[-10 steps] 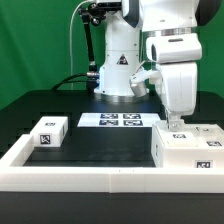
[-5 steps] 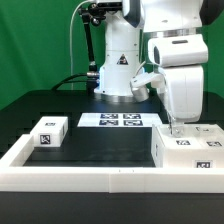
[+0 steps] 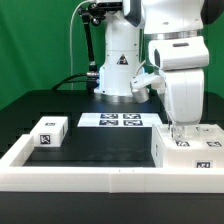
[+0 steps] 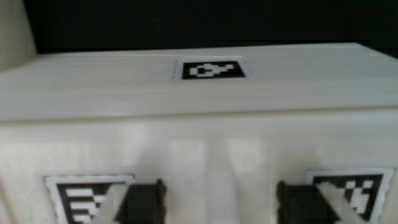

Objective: Assemble cabinet

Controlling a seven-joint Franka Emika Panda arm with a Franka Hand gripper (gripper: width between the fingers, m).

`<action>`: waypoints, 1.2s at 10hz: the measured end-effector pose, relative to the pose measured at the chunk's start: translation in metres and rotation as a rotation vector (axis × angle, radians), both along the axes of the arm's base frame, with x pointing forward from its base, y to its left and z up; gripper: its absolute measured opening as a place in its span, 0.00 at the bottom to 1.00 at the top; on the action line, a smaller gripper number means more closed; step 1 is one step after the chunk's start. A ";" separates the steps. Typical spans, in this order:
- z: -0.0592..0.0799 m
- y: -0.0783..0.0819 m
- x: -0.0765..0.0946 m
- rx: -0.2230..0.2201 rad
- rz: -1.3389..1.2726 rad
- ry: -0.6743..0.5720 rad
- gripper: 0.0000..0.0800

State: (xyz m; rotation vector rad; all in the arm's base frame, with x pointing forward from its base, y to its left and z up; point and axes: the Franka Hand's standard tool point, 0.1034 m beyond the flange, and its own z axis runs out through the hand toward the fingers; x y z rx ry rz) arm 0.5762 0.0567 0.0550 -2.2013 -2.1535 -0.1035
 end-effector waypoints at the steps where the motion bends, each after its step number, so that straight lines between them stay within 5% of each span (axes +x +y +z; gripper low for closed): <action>1: 0.000 0.000 0.000 0.000 0.000 0.000 0.63; 3: 0.000 0.000 0.000 0.000 0.000 0.001 0.94; 4: 0.000 0.000 0.000 0.000 0.000 0.001 0.99; 12: 0.004 -0.002 -0.001 -0.004 -0.005 -0.004 1.00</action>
Offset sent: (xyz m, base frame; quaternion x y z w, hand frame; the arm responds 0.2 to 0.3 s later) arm 0.0000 0.0000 0.0000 0.0000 0.0000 0.0000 1.0000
